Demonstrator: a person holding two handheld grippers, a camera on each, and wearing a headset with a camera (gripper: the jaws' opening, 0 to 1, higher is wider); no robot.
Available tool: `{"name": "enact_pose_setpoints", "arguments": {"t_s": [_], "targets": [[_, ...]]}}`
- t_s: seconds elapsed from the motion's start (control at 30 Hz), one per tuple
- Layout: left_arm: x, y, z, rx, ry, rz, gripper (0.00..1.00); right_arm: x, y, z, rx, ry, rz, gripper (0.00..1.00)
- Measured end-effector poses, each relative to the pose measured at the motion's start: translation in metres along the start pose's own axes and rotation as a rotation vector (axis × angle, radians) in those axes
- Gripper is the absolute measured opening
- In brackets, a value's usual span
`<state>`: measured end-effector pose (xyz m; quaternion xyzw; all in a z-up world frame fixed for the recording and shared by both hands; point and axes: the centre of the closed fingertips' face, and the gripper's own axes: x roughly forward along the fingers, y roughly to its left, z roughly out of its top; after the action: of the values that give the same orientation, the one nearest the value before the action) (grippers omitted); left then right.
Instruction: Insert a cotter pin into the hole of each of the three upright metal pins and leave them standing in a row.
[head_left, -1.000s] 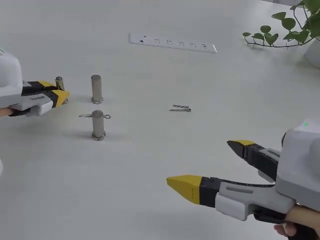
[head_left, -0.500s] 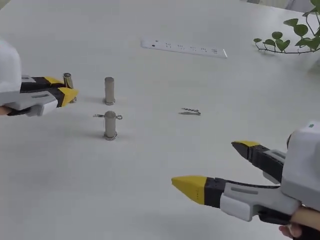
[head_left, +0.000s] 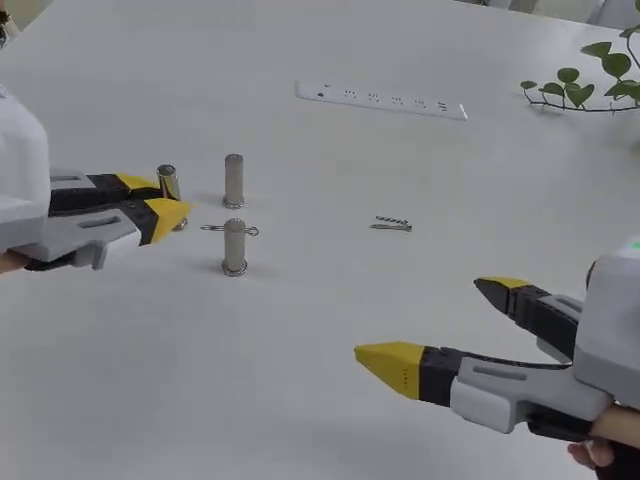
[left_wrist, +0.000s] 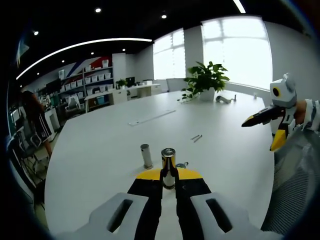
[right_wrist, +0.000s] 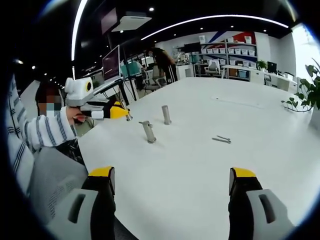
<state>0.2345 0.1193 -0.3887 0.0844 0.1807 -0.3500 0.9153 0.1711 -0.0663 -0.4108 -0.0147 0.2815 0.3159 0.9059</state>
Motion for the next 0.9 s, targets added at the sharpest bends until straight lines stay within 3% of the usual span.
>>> {"name": "enact_pose_setpoints", "arguments": {"t_s": [0.13,0.33,0.4,0.47,0.73,0.83,0.9], "targets": [[0.005,-0.014,0.002,0.008,-0.008,-0.006,0.05,-0.002,-0.003,0.0,0.001,-0.004,-0.01,0.93],[0.021,-0.034,-0.007,0.022,0.012,-0.055,0.05,-0.004,-0.003,0.0,0.0,-0.011,-0.017,0.93],[0.03,-0.045,-0.013,0.078,0.019,-0.098,0.05,-0.005,-0.003,0.0,-0.001,-0.017,-0.019,0.92],[0.038,-0.052,-0.02,0.07,0.048,-0.11,0.05,-0.004,-0.003,-0.001,-0.005,-0.015,-0.017,0.92],[0.062,-0.067,-0.025,0.074,0.066,-0.141,0.05,-0.005,-0.005,-0.001,-0.003,-0.013,-0.025,0.92],[0.068,-0.072,-0.025,0.032,0.07,-0.163,0.05,-0.007,-0.006,-0.001,-0.001,-0.014,-0.03,0.92],[0.072,-0.076,-0.028,0.044,0.083,-0.169,0.05,-0.008,-0.006,-0.001,0.0,-0.014,-0.033,0.92]]}}
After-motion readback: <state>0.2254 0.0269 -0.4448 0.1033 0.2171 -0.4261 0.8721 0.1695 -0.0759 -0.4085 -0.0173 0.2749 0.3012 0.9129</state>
